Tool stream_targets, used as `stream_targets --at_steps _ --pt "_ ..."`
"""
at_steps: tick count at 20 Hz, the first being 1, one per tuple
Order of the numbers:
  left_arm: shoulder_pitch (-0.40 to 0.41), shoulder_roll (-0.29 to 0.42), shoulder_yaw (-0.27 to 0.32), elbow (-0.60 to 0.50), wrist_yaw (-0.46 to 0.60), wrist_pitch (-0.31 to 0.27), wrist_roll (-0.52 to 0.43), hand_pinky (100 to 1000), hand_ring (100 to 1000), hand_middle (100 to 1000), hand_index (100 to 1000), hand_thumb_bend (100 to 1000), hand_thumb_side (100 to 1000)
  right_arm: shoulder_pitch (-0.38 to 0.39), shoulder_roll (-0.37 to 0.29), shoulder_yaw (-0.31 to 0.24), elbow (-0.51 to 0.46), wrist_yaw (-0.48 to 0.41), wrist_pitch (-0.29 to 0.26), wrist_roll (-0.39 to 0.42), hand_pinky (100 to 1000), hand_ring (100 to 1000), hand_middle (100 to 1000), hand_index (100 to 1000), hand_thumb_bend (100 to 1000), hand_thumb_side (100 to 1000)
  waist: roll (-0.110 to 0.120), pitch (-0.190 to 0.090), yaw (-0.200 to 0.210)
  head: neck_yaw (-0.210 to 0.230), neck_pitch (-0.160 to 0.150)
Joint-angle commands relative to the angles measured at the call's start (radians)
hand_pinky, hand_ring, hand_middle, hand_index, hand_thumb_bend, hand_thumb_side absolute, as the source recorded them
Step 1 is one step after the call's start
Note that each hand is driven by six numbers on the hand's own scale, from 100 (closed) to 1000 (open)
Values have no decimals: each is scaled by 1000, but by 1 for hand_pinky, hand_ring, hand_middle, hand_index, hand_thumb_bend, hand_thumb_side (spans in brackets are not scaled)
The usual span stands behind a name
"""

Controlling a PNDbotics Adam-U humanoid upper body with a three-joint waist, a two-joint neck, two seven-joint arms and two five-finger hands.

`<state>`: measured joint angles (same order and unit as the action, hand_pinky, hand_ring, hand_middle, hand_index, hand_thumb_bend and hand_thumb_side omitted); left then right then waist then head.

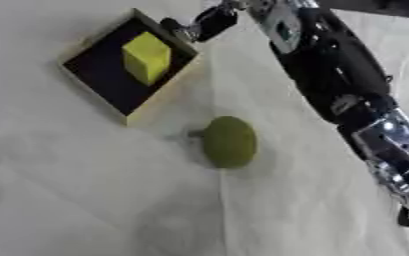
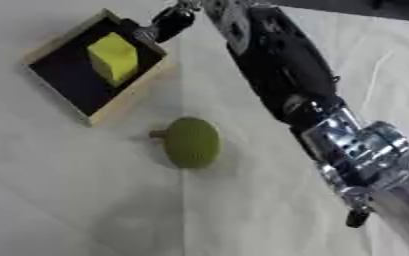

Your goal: Pick up objects on the table and place them in the box.

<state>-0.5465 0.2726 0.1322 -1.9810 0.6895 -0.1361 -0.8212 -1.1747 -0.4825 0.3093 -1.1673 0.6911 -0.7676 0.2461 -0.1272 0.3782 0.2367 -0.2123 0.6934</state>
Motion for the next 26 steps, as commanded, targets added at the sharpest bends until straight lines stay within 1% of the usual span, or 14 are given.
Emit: stream_targets --at_steps 1,2,6,8,10,14,19,26 --pt "-8 20 8 -19 -3 -3 4 831 635 673 803 100 672 20 -114 27 -165 -159 35 90 909 907 746 936 100 263 9 -28 -5 16 -1" --pt "-8 21 9 -19 -3 -4 5 831 635 673 803 100 672 39 -145 33 -208 -208 52 112 902 898 733 928 100 245 10 -28 -7 21 -2" --pt "-6 25 12 -19 -6 -7 8 831 635 673 803 100 672 116 -253 56 -380 -372 116 178 890 880 695 910 100 232 12 -24 -15 37 -3" --pt "-5 25 13 -19 -7 -8 8 831 635 673 803 100 672 147 -281 59 -456 -429 150 215 893 882 698 911 100 222 14 -24 -19 41 -1" --pt "-4 25 14 -19 -8 -9 10 831 635 674 803 100 672 178 -299 61 -520 -469 176 263 895 890 713 913 100 233 17 -24 -25 44 1" --pt "-3 28 17 -19 -8 -13 15 831 637 678 803 100 672 233 -312 74 -592 -498 202 370 900 899 728 912 100 239 23 -25 -39 48 11" --pt "-5 27 16 -19 -11 -16 27 831 638 680 803 100 672 307 -287 74 -615 -499 218 469 906 907 738 910 100 229 30 -26 -58 54 18" --pt "-7 29 15 -19 -14 -15 21 831 637 681 803 100 672 388 -252 58 -627 -462 216 554 917 923 764 929 100 228 35 -15 -72 55 23"
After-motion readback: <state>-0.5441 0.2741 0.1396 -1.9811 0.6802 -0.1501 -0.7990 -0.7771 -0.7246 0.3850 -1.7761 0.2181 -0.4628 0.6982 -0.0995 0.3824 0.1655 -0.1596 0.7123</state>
